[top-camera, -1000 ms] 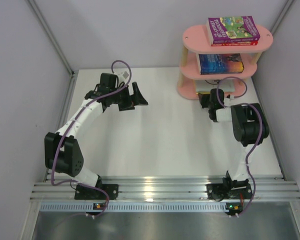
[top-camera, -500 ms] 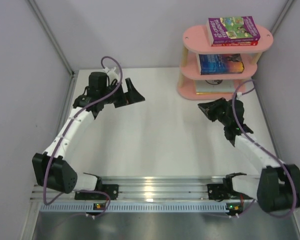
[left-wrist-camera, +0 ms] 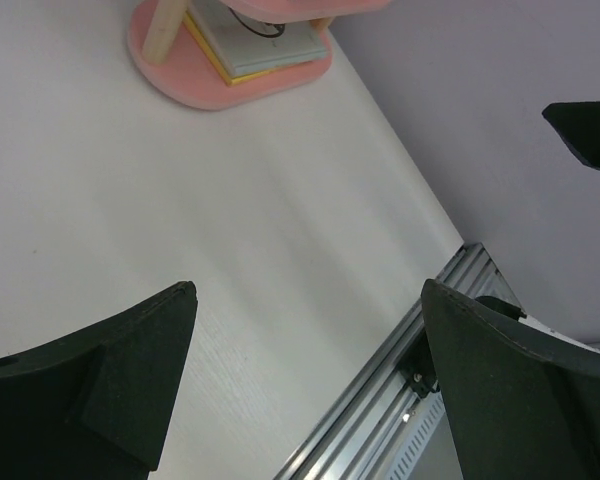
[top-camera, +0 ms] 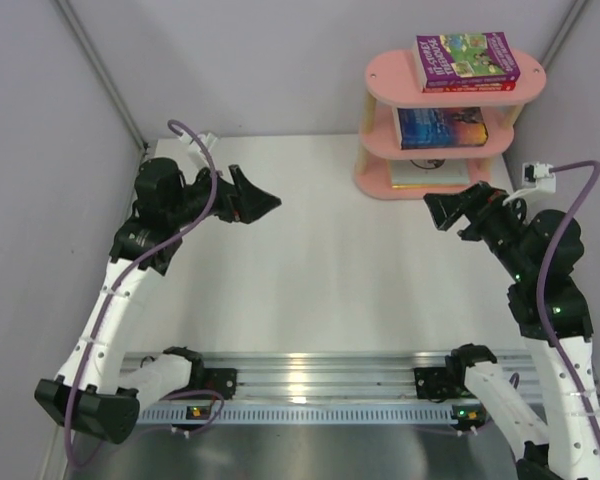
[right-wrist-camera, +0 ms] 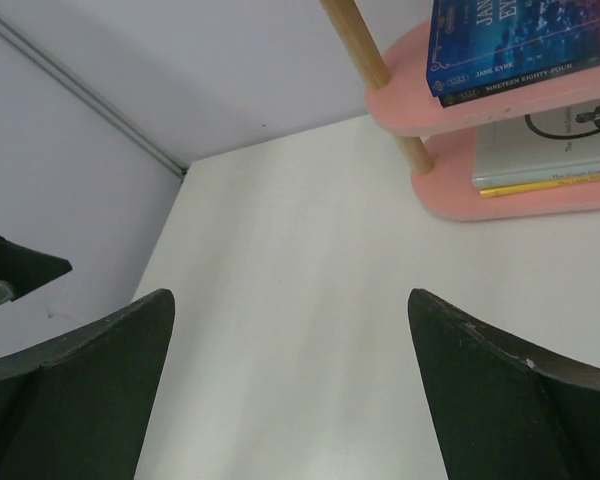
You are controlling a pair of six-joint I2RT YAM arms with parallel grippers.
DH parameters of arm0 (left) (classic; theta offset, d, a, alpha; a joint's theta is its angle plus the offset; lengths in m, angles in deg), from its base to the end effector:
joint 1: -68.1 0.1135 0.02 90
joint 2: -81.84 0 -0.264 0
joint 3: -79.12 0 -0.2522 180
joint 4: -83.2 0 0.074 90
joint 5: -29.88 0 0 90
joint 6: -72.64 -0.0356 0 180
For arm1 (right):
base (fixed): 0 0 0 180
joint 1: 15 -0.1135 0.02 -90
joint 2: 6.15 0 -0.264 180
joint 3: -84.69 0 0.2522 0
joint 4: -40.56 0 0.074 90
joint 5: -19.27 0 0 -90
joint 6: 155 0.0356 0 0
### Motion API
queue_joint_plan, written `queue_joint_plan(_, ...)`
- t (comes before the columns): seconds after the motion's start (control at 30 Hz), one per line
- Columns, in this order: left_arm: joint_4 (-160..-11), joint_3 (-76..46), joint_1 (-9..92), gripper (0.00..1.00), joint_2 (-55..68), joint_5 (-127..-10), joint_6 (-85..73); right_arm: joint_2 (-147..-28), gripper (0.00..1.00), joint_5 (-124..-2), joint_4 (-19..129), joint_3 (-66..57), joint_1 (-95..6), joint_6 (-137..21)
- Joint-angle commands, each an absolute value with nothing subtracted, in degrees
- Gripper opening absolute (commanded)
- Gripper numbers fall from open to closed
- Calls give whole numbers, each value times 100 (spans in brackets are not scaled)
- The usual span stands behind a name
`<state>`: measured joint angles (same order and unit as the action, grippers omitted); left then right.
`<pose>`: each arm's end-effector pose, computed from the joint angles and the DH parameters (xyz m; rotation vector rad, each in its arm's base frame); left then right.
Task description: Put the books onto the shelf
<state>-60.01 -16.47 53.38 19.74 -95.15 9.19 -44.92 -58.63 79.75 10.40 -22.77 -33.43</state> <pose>0.2169 -0.0781 0.4168 0.2597 1.8904 -1.0534 0.1258 0.0247 0.4184 0.1821 1.6697 0.6945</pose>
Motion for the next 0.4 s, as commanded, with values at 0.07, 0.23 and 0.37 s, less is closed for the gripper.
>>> queue_joint_plan(0.07, -6493, -1760, 5333, 99, 2348, -9932, 1050, -4465, 100, -6071, 8780, 695, -2309, -3776)
queue_joint_plan(0.23, -6493, -1804, 5324, 99, 2550, -9827, 998, -4465, 100, -5914, 8780, 808, -2309, -3574)
queue_joint_plan(0.37, -6476, -1795, 5333, 99, 2594, -9827, 954, -4492, 100, -5790, 8763, 826, -2309, -3521)
